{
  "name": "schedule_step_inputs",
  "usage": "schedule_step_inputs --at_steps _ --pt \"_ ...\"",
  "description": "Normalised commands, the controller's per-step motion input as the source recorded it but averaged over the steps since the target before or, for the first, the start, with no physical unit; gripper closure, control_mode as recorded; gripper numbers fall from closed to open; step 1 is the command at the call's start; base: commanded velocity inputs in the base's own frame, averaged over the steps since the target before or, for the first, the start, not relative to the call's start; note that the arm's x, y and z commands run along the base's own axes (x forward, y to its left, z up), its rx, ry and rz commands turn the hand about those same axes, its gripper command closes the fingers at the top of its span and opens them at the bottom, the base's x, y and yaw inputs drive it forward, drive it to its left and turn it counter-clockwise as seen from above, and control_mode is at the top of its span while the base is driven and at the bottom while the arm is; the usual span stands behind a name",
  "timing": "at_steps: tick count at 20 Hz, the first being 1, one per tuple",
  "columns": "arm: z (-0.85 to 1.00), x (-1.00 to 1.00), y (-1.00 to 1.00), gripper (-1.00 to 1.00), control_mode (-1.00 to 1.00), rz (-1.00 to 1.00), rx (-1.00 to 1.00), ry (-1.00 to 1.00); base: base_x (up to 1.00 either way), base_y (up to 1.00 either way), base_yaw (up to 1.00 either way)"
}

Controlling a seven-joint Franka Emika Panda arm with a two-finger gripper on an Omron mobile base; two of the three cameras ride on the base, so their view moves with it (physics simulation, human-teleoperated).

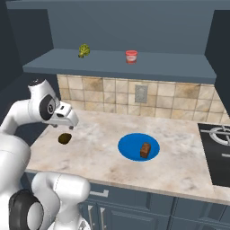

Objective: Pick the avocado and bread from the counter and place them on the plate. Then pick the jam from the cabinet and place it next to the plate. Lastly close the cabinet door.

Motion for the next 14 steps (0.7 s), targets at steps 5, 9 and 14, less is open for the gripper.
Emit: schedule_step_inputs --at_steps 5,9,14 --pt "-0.08 -0.05 0.22 -1.00 -1.00 0.02 0.02 0.00 0.00 0.00 0.00" --pt "-0.21 0.00 0.13 -1.00 -1.00 0.02 0.03 0.00 0.00 0.00 0.00" --pt "-0.28 0.00 0.10 -1.00 -1.00 0.01 0.02 -0.05 0.00 0.00 0.00"
